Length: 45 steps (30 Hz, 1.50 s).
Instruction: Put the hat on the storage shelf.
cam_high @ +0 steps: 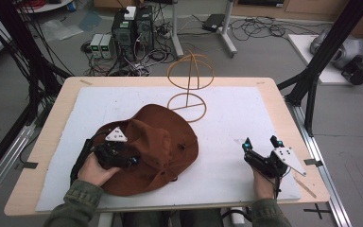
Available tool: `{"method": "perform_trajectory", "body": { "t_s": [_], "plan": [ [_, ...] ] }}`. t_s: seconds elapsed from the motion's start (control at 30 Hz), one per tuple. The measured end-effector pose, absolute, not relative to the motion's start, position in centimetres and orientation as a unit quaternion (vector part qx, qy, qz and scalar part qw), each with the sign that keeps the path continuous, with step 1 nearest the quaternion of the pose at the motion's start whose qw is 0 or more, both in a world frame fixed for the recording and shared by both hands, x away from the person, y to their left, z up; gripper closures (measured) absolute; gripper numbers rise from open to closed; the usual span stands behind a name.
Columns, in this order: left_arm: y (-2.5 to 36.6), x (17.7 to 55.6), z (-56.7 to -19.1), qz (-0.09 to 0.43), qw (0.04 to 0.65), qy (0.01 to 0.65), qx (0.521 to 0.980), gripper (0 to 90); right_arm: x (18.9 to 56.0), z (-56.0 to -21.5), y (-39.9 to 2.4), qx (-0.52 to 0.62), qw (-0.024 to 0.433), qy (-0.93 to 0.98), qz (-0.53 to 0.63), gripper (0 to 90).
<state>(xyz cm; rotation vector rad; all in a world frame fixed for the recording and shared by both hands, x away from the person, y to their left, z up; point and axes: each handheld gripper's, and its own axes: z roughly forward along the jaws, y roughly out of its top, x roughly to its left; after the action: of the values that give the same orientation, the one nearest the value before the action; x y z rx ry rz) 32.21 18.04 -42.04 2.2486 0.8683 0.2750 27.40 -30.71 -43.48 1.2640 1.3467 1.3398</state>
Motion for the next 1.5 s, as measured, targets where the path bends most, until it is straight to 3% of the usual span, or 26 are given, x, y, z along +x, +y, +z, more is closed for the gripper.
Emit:
{"method": "perform_trajectory", "body": {
  "t_s": [0.03,0.07,0.1,0.17,0.6,1.07,1.5],
  "plan": [
    [18.0,32.3,-42.1,0.108,0.346,0.338,0.869,63.3,27.4,-43.5,-30.7,0.506,0.415,0.535,0.535,5.3],
    [18.1,32.3,-42.1,0.112,0.343,0.339,0.869,63.3,27.4,-43.5,-30.7,0.506,0.415,0.535,0.535,5.3],
    [18.2,32.3,-42.0,0.118,0.343,0.339,0.868,83.1,27.4,-43.4,-30.8,0.504,0.418,0.535,0.534,5.3],
    [18.3,32.2,-41.9,0.125,0.347,0.337,0.867,88.3,27.4,-43.4,-30.8,0.504,0.418,0.535,0.534,5.3],
    [18.4,31.2,-41.6,0.160,0.352,0.314,0.867,89.2,27.5,-43.5,-30.9,0.503,0.417,0.537,0.533,5.3],
    [20.4,29.4,-40.2,0.200,0.425,0.304,0.829,89.2,27.4,-43.5,-30.8,0.506,0.414,0.538,0.532,5.3],
    [23.3,28.0,-38.8,0.182,0.525,0.312,0.771,89.1,27.5,-43.6,-30.7,0.506,0.412,0.541,0.530,5.3]
  ]
}}
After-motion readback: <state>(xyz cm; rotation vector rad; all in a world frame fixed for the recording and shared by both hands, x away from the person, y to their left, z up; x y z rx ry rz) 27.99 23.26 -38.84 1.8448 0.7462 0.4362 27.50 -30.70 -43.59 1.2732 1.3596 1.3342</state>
